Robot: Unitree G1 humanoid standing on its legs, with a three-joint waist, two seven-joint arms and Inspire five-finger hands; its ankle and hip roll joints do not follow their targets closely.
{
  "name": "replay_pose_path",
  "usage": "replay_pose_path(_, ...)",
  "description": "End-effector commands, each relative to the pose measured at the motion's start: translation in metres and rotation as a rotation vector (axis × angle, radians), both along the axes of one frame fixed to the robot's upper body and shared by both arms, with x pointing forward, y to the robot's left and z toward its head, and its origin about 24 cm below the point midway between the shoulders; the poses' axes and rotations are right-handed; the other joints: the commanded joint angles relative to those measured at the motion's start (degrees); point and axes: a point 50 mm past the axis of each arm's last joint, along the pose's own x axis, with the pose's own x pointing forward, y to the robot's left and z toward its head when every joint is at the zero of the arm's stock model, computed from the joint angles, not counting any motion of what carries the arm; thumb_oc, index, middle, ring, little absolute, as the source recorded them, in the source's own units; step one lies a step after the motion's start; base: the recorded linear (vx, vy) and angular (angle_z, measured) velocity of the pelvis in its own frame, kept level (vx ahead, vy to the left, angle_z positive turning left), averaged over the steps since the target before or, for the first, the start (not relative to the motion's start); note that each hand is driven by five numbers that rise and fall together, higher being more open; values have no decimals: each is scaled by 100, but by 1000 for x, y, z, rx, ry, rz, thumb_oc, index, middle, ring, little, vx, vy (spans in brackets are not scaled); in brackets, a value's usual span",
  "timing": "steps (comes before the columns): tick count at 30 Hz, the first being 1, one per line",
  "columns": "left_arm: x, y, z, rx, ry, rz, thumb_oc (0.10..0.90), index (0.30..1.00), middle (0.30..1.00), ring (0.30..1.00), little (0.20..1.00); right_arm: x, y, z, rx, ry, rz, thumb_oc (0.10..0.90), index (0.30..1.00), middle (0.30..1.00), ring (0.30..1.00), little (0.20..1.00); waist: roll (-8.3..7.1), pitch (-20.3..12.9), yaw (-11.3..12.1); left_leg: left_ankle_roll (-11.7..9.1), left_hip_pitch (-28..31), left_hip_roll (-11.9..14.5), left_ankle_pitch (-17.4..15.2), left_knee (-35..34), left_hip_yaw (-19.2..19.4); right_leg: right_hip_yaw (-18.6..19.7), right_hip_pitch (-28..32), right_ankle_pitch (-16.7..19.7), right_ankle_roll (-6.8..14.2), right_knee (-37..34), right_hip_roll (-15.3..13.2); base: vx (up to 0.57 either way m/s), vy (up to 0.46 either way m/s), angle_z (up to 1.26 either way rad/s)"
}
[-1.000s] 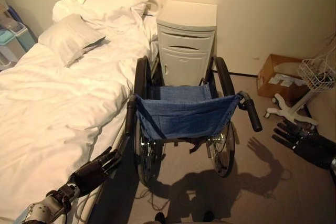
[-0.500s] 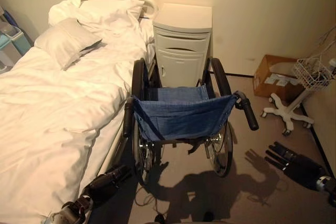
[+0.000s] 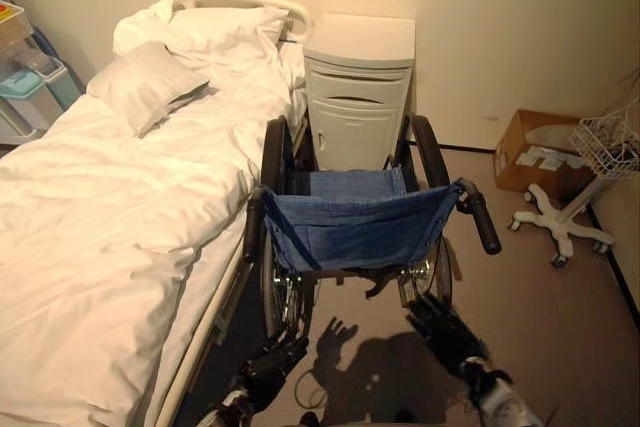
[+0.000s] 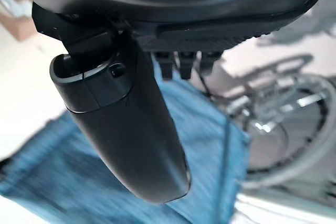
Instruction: Push the wheelchair next to the bed
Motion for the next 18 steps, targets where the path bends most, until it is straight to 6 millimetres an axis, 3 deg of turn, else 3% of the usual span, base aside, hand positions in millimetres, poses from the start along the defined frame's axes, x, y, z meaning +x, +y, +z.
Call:
replay_pose_path(1, 36, 0, 21, 167, -199, -7, 800, 900, 900, 900, 900, 27, -17, 22, -140, -167, -53, 800, 900, 900, 900, 900, 96, -58, 57, 37, -8, -364, -640, 244, -91, -223, -54, -604, -131, 734, 323, 0, 0, 0)
replay_pose_path(7, 43, -13, 27, 421, -248, -67, 800, 900, 900, 900, 900, 16, 11, 15, -240, -142, 83, 800, 900, 900, 900, 900, 137, 7, -28, 49, -54, -393, -621, 271, -141, -150, -83, -619, -153, 757, 339, 0, 0, 0)
replay_pose_path(18, 46, -29, 31, 510, -303, -198, 800, 900, 900, 900, 900, 11, 18, 16, -451, -157, 249, 800, 900, 900, 900, 900, 209, 61, -135, 20, -143, -428, -618, 307, -153, -78, -167, -621, -155, 757, 316, -6, 5, 0)
